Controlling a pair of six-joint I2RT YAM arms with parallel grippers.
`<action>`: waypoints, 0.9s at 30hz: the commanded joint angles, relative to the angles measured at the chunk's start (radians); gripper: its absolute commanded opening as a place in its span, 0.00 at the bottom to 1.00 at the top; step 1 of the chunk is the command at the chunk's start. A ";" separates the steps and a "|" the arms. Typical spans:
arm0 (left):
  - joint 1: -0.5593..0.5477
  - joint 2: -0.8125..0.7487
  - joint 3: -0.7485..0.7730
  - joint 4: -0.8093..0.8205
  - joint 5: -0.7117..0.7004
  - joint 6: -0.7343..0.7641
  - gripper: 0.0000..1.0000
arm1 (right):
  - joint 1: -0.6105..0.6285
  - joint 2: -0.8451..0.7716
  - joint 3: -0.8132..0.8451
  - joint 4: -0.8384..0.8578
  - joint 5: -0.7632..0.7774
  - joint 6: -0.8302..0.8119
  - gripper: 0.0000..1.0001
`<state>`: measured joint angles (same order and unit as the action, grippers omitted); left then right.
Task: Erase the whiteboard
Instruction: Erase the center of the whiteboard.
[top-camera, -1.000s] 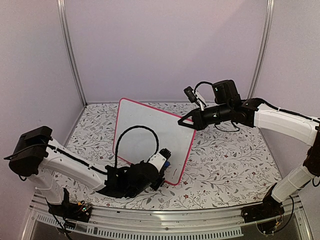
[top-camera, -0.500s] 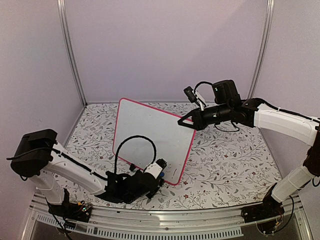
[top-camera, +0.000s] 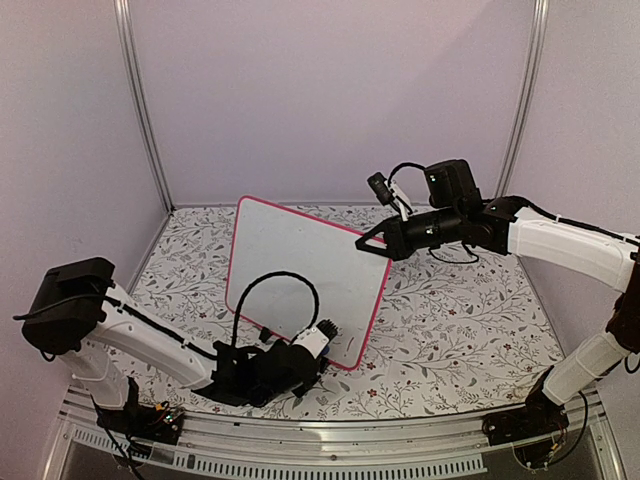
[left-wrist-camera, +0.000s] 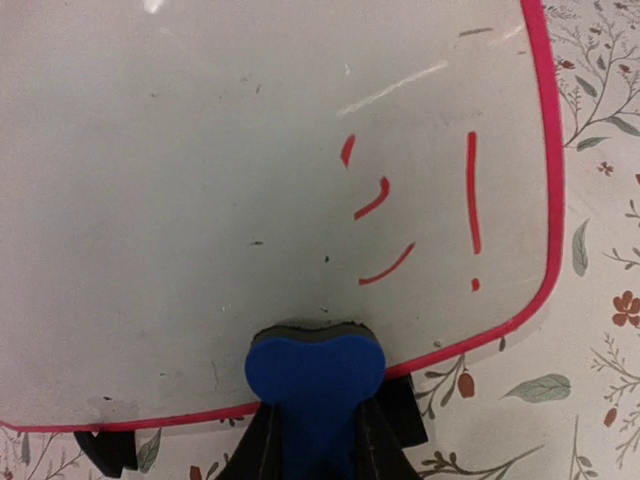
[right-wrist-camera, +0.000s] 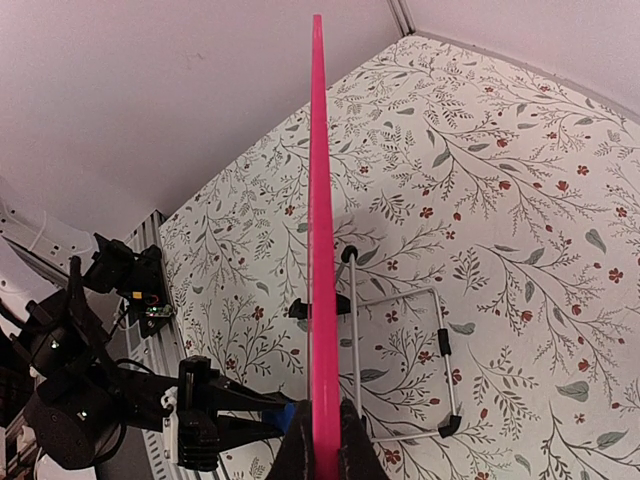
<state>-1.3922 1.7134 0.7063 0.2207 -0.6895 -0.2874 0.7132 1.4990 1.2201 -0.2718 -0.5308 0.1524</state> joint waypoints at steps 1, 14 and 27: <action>0.004 0.016 0.061 0.060 0.010 0.058 0.00 | 0.026 0.028 -0.008 -0.063 -0.029 -0.047 0.00; 0.022 -0.015 0.095 0.090 0.013 0.113 0.00 | 0.026 0.029 -0.007 -0.061 -0.029 -0.046 0.00; 0.058 -0.066 0.105 0.118 0.026 0.147 0.00 | 0.026 0.029 -0.009 -0.058 -0.029 -0.047 0.00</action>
<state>-1.3628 1.6768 0.7807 0.2825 -0.6617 -0.1616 0.7136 1.4994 1.2201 -0.2703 -0.5327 0.1520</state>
